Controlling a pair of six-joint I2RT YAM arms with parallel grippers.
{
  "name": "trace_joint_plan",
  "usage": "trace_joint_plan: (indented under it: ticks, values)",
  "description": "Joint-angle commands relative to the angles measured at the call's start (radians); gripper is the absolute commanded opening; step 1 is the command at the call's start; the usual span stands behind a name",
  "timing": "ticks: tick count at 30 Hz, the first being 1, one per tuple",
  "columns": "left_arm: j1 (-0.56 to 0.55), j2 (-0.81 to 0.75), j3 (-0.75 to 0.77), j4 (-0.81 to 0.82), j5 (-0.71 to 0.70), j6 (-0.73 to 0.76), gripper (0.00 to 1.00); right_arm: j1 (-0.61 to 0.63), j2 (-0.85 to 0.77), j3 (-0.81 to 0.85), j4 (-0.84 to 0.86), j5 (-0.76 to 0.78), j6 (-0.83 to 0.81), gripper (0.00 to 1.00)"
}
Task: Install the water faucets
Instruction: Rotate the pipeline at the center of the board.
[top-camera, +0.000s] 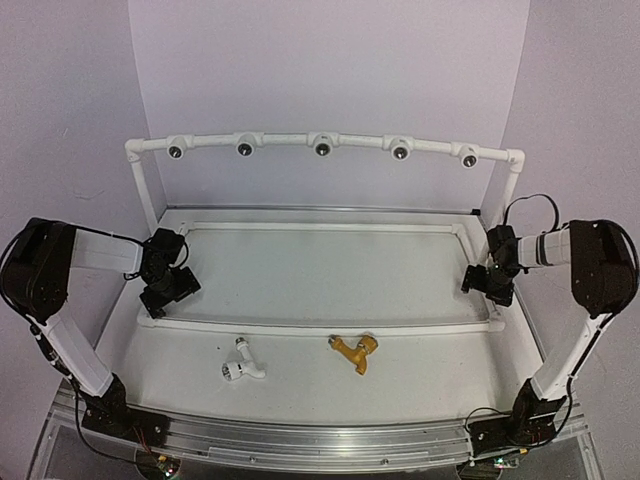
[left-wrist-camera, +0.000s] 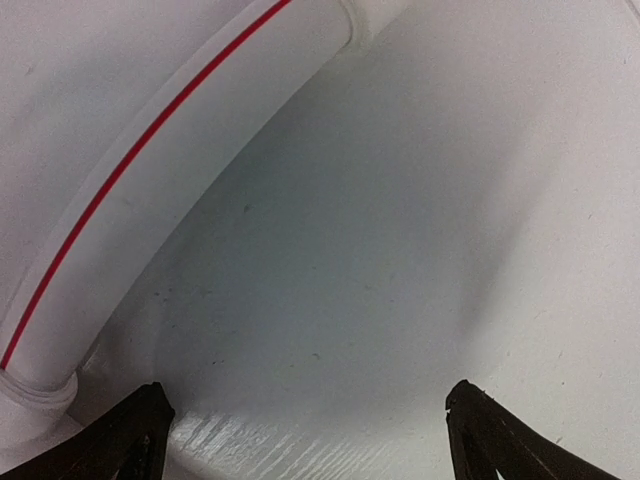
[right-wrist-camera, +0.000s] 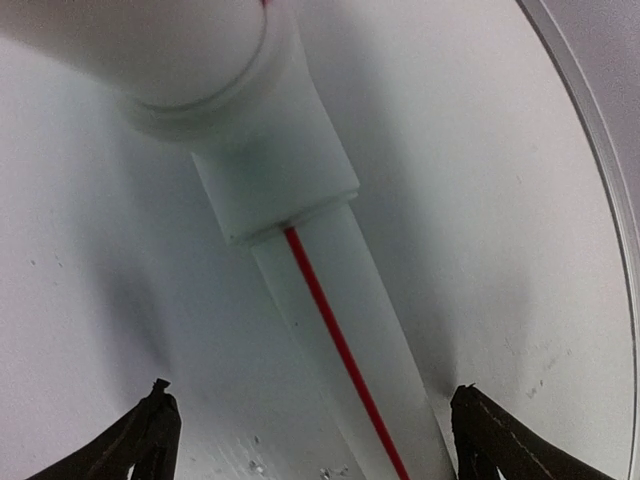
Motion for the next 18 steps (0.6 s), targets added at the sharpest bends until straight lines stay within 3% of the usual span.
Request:
trace_joint_plan:
  ticks: [1, 4, 7, 12, 18]
  values:
    - [0.005, -0.043, -0.064, -0.113, 0.003, -0.061, 1.00, 0.056, 0.101, 0.123, 0.148, -0.197, -0.057, 0.94]
    - [0.005, -0.090, -0.075, -0.104, 0.000, -0.051, 1.00, 0.117, 0.189, 0.224, 0.149, -0.214, -0.061, 0.93]
    - [0.006, -0.158, -0.065, -0.102, 0.020, 0.002, 1.00, 0.161, 0.215, 0.301, 0.068, -0.128, -0.044, 0.93]
    - [0.005, -0.295, -0.055, -0.087, 0.088, 0.100, 1.00, 0.164, 0.107, 0.311, -0.011, -0.060, -0.028, 0.95]
    - [-0.006, -0.426, -0.087, 0.003, 0.304, 0.228, 1.00, 0.211, -0.064, 0.232, -0.139, -0.064, -0.003, 0.98]
